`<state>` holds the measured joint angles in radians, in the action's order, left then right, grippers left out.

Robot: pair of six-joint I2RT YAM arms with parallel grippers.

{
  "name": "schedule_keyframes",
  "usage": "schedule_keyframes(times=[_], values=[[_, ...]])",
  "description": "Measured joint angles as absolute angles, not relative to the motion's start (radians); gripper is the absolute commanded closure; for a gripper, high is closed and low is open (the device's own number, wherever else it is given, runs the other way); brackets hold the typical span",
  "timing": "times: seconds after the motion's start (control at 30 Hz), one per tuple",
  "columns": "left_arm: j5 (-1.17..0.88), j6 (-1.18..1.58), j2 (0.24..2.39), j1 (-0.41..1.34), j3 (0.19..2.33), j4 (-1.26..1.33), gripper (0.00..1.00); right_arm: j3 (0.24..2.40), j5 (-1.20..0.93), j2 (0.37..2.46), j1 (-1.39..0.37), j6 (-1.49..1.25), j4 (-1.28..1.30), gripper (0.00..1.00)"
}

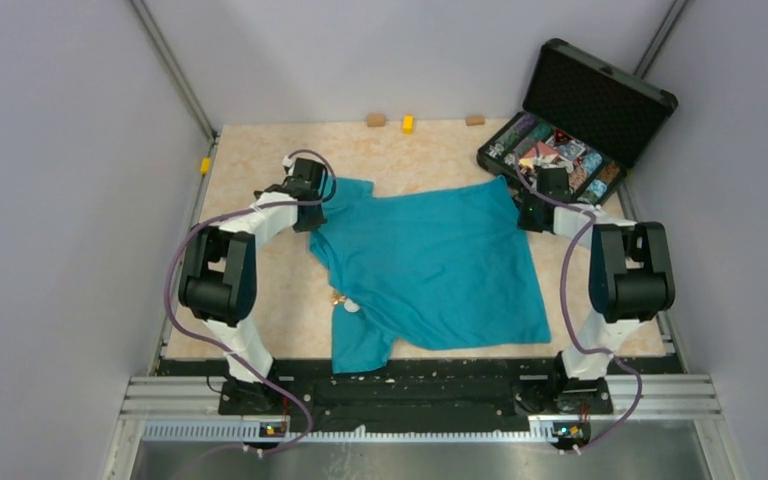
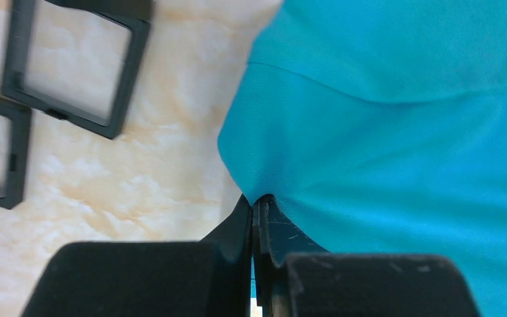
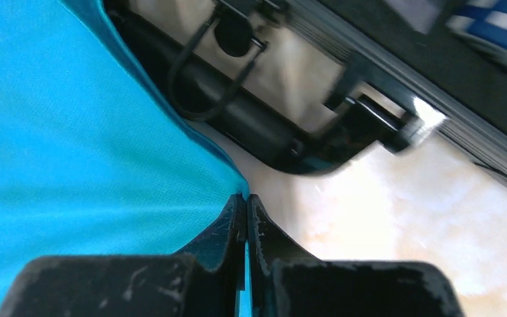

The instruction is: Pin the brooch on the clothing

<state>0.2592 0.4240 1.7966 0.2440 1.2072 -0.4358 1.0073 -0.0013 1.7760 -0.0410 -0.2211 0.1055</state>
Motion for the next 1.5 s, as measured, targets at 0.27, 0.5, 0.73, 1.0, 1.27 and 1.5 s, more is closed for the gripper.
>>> schedule_keyframes(times=[0.27, 0.5, 0.73, 1.0, 1.27, 1.5], values=[[0.319, 0.371, 1.805, 0.217, 1.285, -0.458, 1.00, 1.023, 0.109, 1.618, -0.040, -0.192, 0.144, 1.00], [0.392, 0.312, 1.942, 0.227, 1.467, -0.481, 0.99, 1.107, 0.151, 1.676, -0.008, -0.181, 0.149, 1.00], [0.401, 0.276, 2.005, 0.221, 1.570, -0.525, 0.52, 1.215, 0.176, 1.722, 0.020, -0.159, 0.217, 0.50], [0.307, 0.306, 1.919, 0.197, 1.550, -0.547, 0.40, 1.245, 0.163, 1.662, 0.029, -0.150, 0.277, 0.48], [0.207, 0.413, 1.675, 0.200, 1.296, -0.495, 0.40, 1.117, 0.088, 1.464, -0.271, -0.195, 0.271, 0.48], [0.172, 0.501, 1.667, 0.189, 1.109, -0.458, 0.44, 0.905, -0.087, 1.392, -0.720, -0.327, 0.136, 0.49]])
